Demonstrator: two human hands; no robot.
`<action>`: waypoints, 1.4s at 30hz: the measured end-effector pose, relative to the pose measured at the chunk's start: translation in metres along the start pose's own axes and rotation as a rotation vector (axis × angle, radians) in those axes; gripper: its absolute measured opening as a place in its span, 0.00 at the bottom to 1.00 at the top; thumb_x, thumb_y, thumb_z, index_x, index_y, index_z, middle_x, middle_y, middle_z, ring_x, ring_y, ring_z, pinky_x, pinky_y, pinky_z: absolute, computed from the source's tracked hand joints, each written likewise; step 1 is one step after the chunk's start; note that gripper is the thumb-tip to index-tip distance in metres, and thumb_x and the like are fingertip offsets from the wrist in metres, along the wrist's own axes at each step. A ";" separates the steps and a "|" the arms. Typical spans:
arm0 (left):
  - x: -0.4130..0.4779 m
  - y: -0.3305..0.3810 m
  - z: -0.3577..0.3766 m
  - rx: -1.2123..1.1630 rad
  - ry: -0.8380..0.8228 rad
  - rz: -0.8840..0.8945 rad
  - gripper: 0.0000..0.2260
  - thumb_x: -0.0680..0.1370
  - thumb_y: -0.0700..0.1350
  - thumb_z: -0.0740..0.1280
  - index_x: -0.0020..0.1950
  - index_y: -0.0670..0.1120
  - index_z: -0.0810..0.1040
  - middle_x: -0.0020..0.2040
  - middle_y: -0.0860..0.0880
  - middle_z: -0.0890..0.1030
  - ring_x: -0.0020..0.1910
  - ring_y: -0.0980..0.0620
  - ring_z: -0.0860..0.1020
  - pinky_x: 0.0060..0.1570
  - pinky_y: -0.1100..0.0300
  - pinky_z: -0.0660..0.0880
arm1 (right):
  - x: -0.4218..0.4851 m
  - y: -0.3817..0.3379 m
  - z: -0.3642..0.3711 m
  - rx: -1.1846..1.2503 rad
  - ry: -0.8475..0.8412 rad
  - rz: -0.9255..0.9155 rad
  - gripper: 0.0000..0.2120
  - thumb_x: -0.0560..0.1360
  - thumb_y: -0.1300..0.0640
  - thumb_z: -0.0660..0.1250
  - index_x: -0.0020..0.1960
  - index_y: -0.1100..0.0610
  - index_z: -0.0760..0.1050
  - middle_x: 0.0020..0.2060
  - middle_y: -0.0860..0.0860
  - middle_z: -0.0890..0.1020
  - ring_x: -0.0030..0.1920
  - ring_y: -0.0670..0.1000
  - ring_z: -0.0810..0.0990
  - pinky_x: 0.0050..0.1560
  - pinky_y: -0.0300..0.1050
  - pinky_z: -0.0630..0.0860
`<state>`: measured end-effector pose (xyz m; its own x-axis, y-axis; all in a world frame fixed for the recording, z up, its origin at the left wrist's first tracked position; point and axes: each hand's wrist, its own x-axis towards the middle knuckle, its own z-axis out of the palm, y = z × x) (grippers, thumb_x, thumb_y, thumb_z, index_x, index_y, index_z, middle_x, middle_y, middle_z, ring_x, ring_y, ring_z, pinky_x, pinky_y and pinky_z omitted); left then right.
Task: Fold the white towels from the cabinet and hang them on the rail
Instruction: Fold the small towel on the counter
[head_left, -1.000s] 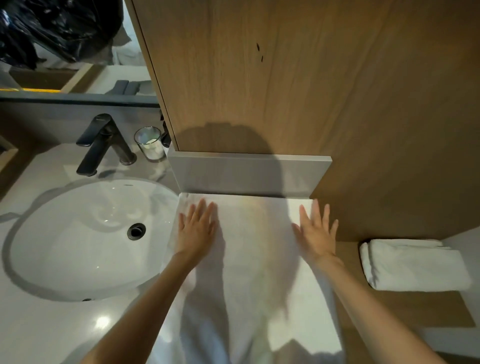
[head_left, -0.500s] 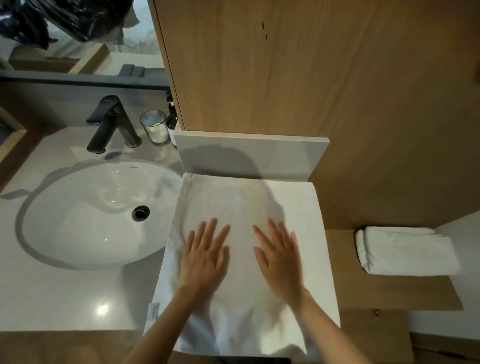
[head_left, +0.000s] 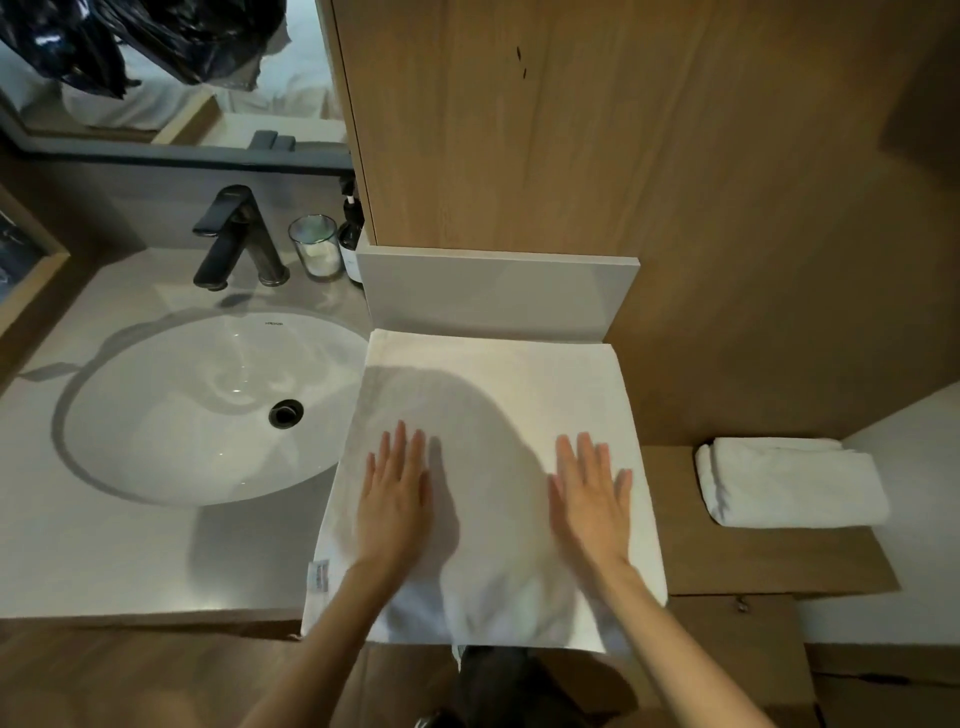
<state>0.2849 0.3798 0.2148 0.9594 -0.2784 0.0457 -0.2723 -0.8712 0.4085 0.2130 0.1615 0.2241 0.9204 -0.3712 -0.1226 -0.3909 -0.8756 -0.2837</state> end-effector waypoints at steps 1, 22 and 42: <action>-0.011 0.010 0.005 -0.004 0.004 0.040 0.26 0.81 0.50 0.45 0.76 0.42 0.60 0.77 0.43 0.58 0.76 0.43 0.56 0.76 0.54 0.47 | -0.013 -0.017 0.005 0.074 0.007 -0.024 0.28 0.81 0.42 0.37 0.80 0.49 0.49 0.79 0.51 0.49 0.78 0.56 0.44 0.76 0.61 0.41; -0.068 -0.067 -0.009 0.196 -0.157 0.217 0.26 0.82 0.60 0.37 0.79 0.56 0.45 0.79 0.51 0.41 0.77 0.54 0.38 0.75 0.54 0.38 | -0.064 0.064 0.008 -0.162 -0.061 -0.045 0.27 0.78 0.36 0.31 0.76 0.37 0.36 0.78 0.46 0.38 0.77 0.50 0.33 0.76 0.57 0.36; -0.113 -0.087 -0.023 0.284 -0.140 0.506 0.43 0.64 0.35 0.77 0.76 0.51 0.63 0.75 0.40 0.64 0.71 0.33 0.65 0.64 0.41 0.69 | -0.117 0.046 0.016 -0.401 -0.076 -0.143 0.53 0.75 0.67 0.64 0.73 0.36 0.27 0.77 0.51 0.33 0.74 0.72 0.38 0.70 0.75 0.49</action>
<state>0.2018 0.4958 0.1947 0.6916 -0.7210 0.0431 -0.7207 -0.6850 0.1066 0.0873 0.1697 0.2108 0.9568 -0.2264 -0.1825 -0.2136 -0.9730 0.0870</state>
